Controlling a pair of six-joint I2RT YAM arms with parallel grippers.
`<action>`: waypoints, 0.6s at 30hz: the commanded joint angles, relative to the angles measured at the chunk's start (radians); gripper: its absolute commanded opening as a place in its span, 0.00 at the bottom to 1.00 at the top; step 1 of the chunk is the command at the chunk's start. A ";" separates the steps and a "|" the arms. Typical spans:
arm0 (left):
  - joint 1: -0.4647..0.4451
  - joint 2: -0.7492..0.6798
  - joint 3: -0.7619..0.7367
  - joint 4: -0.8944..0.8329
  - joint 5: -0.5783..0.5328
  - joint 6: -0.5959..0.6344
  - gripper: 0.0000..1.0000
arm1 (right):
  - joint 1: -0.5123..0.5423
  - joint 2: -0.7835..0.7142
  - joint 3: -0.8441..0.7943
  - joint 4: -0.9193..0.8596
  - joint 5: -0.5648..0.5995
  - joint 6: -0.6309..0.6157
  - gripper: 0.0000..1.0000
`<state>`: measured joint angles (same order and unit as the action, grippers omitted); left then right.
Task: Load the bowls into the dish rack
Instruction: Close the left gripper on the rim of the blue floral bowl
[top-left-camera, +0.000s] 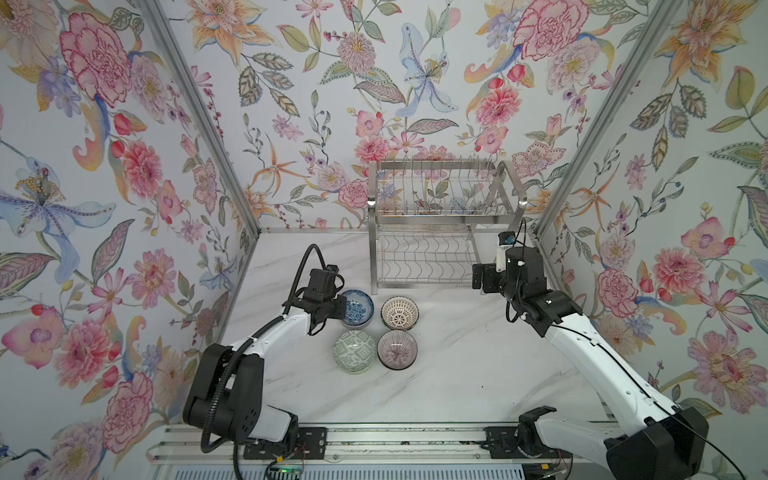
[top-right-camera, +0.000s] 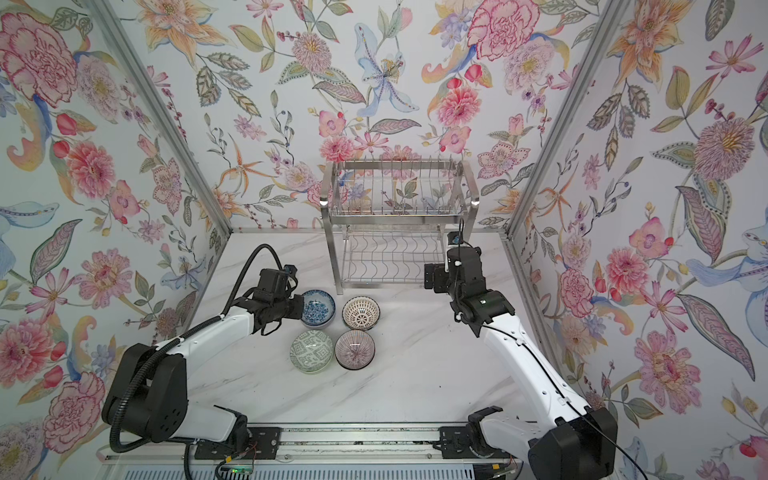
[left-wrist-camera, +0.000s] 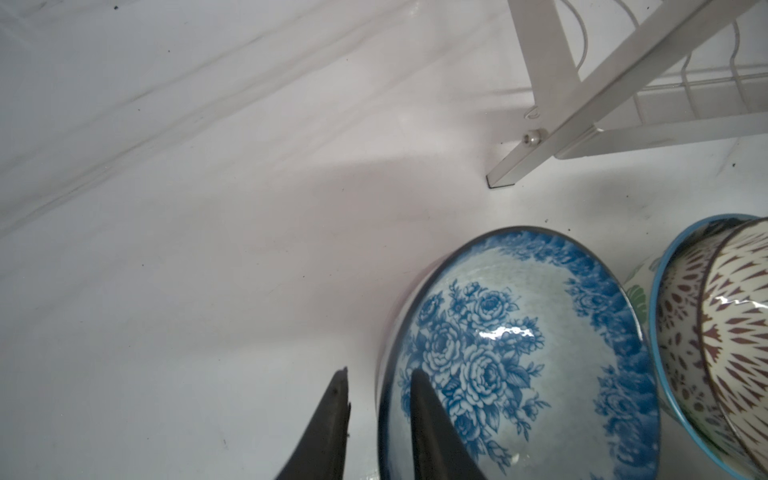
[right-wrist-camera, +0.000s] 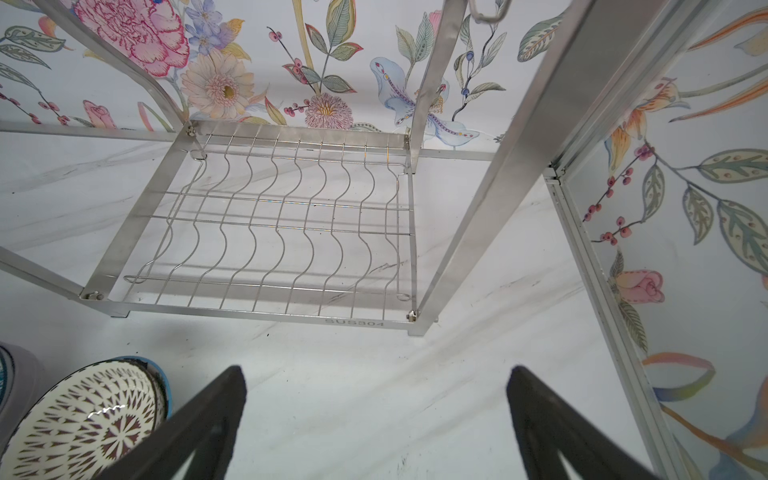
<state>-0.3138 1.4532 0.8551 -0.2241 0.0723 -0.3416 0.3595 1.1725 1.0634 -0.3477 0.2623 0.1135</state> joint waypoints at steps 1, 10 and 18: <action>-0.001 0.010 0.001 0.002 0.005 -0.001 0.24 | -0.003 -0.013 -0.017 -0.001 0.008 0.009 0.99; 0.000 0.006 0.014 -0.009 0.005 0.008 0.04 | -0.007 -0.019 -0.017 -0.001 0.006 0.006 0.99; 0.001 -0.016 0.055 -0.041 -0.013 0.034 0.00 | -0.014 -0.028 -0.017 -0.003 0.003 0.001 0.99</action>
<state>-0.3138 1.4528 0.8669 -0.2390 0.0742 -0.3294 0.3546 1.1687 1.0523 -0.3477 0.2619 0.1131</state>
